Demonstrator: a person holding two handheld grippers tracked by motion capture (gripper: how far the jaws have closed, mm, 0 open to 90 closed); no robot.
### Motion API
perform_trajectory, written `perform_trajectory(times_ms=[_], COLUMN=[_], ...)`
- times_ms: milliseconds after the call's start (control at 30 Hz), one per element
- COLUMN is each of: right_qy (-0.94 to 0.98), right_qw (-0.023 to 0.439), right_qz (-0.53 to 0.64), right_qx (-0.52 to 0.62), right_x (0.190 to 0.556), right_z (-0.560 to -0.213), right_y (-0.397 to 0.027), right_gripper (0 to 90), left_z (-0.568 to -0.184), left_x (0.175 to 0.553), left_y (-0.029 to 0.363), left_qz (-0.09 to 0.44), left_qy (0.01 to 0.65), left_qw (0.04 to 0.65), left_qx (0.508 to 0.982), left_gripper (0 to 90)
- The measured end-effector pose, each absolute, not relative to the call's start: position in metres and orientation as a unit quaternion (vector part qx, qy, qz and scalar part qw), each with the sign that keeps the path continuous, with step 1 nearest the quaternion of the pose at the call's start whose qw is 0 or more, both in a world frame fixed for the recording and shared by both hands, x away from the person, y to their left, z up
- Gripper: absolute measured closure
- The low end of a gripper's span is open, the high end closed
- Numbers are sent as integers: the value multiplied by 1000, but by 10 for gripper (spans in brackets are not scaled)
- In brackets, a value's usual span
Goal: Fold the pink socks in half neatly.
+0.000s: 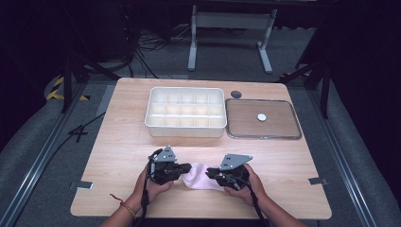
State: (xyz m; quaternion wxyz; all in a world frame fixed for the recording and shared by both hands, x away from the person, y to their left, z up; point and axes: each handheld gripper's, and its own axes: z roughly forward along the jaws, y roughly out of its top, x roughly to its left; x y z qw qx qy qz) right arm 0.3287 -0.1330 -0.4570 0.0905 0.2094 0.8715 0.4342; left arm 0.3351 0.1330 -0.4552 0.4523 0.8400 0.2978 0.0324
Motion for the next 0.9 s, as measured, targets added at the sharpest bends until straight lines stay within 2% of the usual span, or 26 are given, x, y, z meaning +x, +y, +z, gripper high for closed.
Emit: perform_trajectory(times_ms=[333,900], right_qy=[886,890], right_qw=[70,78], right_qz=[408,406], right_qx=[210,194], right_x=[332,330], right_z=[-471,-479], right_y=[-128,-106], right_gripper=[833,843], left_z=[-452,-446], left_x=[334,331], left_y=[133,127], left_qz=[37,35], left_qy=[290,281], left_qw=[456,469], left_qx=[841,836], left_gripper=[859,859])
